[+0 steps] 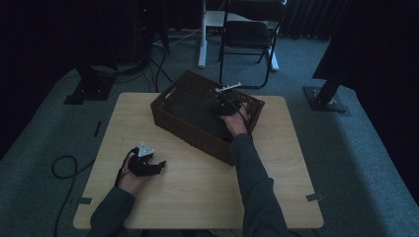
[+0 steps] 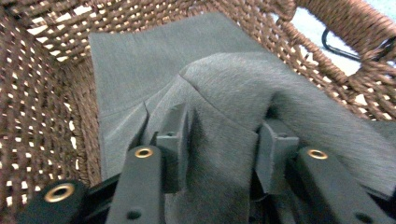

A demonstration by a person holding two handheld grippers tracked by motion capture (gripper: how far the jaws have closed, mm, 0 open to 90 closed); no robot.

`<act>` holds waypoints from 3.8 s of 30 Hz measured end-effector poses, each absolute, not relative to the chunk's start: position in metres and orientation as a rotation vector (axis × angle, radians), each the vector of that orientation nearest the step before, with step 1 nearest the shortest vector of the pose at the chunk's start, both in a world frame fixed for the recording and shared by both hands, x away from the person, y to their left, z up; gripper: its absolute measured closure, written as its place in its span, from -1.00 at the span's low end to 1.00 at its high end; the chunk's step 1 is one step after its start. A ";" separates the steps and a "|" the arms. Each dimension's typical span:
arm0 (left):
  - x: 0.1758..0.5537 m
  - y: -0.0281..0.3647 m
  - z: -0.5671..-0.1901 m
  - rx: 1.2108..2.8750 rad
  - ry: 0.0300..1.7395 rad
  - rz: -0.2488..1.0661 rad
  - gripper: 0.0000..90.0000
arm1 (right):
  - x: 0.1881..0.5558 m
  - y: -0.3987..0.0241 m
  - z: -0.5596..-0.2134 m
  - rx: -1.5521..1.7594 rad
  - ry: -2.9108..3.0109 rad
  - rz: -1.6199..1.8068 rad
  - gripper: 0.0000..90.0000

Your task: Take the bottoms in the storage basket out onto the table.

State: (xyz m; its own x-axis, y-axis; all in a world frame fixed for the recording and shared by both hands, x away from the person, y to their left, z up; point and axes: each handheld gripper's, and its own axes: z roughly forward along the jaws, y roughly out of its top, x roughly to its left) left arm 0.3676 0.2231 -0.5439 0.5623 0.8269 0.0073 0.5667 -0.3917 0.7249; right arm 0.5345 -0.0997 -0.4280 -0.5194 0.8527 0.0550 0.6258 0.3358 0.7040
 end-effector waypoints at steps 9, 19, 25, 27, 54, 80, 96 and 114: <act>0.368 0.223 -0.544 2.108 1.111 0.490 -0.27 | 0.542 -0.084 -0.439 1.317 2.265 0.938 0.52; 0.367 0.223 -0.544 2.108 1.112 0.487 -0.27 | 0.535 -0.086 -0.436 1.291 2.191 1.022 0.63; 0.367 0.223 -0.544 2.105 1.115 0.489 -0.27 | 0.533 -0.093 -0.426 1.291 2.169 1.105 0.63; 0.367 0.223 -0.544 2.107 1.114 0.489 -0.27 | 0.531 -0.095 -0.422 1.268 2.156 1.123 0.63; 0.360 0.212 -0.544 2.119 1.082 0.478 -0.30 | 0.516 -0.108 -0.370 1.168 2.026 1.223 0.64; 0.350 0.188 -0.544 2.168 0.951 0.427 -0.26 | 0.509 -0.106 -0.338 1.101 1.991 1.239 0.63; 0.347 0.184 -0.544 2.175 0.935 0.416 -0.27 | 0.502 -0.100 -0.319 1.053 1.969 1.287 0.63; 0.345 0.180 -0.544 2.189 0.908 0.404 -0.32 | 0.495 -0.091 -0.303 1.001 1.961 1.317 0.63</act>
